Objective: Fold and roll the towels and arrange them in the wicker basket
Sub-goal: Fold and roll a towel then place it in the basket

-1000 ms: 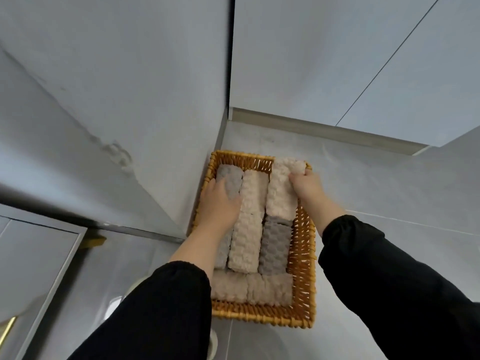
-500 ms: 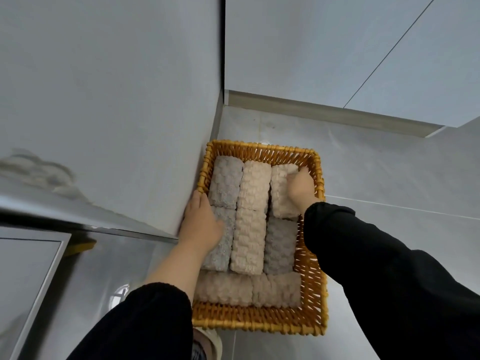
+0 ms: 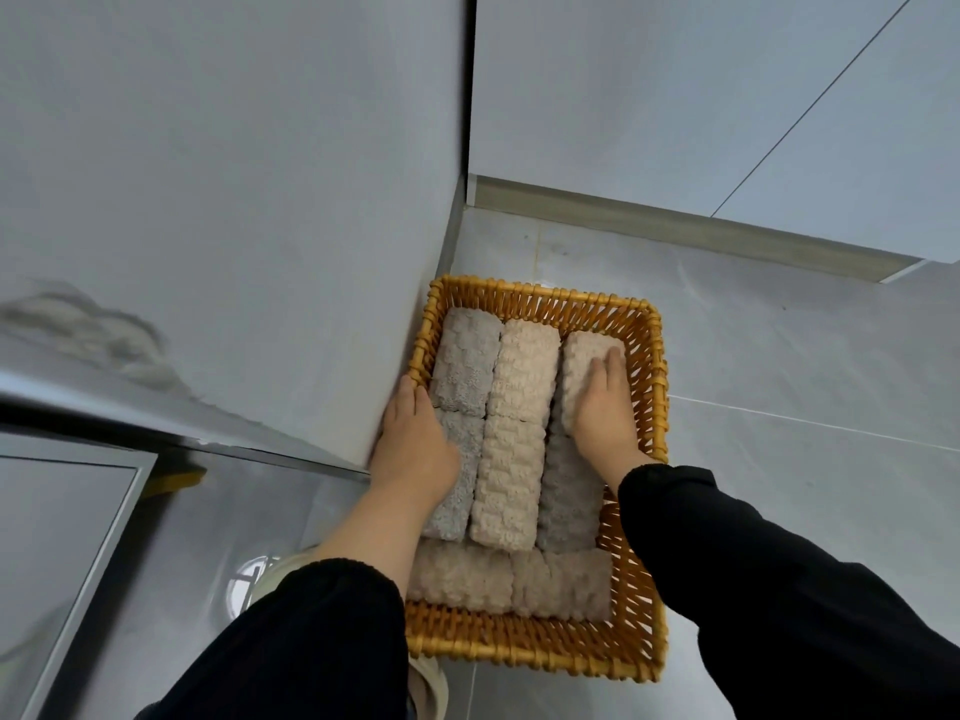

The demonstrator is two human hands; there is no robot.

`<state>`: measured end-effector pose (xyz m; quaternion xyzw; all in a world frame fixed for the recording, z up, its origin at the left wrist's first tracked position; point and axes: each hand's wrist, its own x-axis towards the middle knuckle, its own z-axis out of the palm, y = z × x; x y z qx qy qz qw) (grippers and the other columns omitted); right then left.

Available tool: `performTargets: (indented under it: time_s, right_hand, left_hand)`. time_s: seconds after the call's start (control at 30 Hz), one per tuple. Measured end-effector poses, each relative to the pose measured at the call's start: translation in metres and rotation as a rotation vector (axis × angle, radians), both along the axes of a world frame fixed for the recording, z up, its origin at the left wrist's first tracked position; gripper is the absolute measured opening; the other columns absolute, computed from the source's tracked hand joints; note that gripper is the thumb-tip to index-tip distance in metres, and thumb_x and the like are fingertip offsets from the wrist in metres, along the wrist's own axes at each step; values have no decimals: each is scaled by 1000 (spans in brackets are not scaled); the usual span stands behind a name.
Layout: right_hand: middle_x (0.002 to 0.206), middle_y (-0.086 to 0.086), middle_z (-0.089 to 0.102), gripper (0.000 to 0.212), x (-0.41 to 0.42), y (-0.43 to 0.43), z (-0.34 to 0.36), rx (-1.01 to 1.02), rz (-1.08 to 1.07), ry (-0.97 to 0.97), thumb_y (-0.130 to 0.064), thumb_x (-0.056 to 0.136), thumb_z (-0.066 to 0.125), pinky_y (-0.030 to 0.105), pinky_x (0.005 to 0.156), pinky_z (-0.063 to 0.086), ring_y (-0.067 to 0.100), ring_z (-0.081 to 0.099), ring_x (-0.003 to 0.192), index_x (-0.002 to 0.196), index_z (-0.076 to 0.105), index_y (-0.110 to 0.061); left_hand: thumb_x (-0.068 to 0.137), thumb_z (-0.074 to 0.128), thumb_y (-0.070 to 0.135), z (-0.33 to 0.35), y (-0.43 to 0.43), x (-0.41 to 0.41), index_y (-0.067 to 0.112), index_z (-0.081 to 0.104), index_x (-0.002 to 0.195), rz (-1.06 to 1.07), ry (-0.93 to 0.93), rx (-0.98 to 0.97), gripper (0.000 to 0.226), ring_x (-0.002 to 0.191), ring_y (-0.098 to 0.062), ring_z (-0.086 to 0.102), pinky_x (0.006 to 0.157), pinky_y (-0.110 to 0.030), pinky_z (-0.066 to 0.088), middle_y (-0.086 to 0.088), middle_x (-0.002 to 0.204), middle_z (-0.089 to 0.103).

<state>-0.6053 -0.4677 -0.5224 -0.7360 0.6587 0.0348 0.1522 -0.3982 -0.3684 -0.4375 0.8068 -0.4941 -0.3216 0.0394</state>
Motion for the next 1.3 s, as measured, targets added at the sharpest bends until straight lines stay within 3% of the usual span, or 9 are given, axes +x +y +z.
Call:
performTargets:
  time_s: [0.07,0.23,0.57,0.67,0.8,0.97,1.1,1.2,1.3]
  right_hand:
    - [156,26,2,68,10,2,0,4,-56,2,1,87,46,39,120,1,36,2,146,147,14,6]
    - [156,22,10,56,21,1,10,-33,-129,-57,-6,91,42,47,118,18,35,8,145,144,25,2]
    - [152,19,22,46,24,45,71,-116,-156,-407,-12,97,40,44,116,24,32,22,142,140,36,0]
    - [154,16,21,44,27,48,97,-131,-178,-513,-12,96,41,40,118,21,28,20,143,140,39,-4]
    - [152,13,29,41,27,46,144,-145,-148,-634,-11,99,39,27,114,16,22,22,142,139,38,-5]
    - [138,8,44,39,35,47,218,-175,-99,-821,-12,98,40,31,111,31,20,39,130,137,39,-8]
    - [142,5,40,41,50,61,270,-273,32,-891,-10,98,39,21,106,25,13,35,131,139,37,-9]
    - [140,-3,40,40,66,83,307,-340,166,-999,-10,98,38,25,110,29,0,32,125,138,40,-13]
    - [141,-2,43,38,81,103,334,-422,264,-1088,-13,97,39,29,112,30,6,35,132,135,44,-15]
  left_hand:
    - [94,47,16,2,0,1,6,1,152,1,5,7,75,148,-20,-2,120,-31,7,-4,160,-10]
    - [95,49,18,9,3,4,6,0,152,-14,62,18,76,148,-19,0,120,-31,7,-3,160,-11]
    - [93,50,19,56,22,-18,14,8,153,35,163,48,73,146,-23,11,118,-36,17,-6,160,4]
    - [90,56,22,89,17,-29,15,23,150,115,321,-51,69,139,-23,27,115,-36,25,-6,154,24]
    - [93,55,16,136,10,-43,17,50,125,142,414,-174,32,113,-8,40,82,-4,35,8,119,49]
    - [94,53,17,195,15,-49,15,32,146,128,410,-316,56,137,-15,33,106,-22,27,0,150,36]
    - [94,52,16,233,35,-41,20,42,141,173,346,-495,48,132,-11,39,99,-19,30,3,144,43]
    - [94,50,13,261,64,-29,22,47,136,211,313,-657,43,130,-8,41,101,-19,31,7,141,47]
    - [96,49,14,287,90,-17,23,51,133,265,309,-764,37,124,-3,44,99,-18,33,9,135,51]
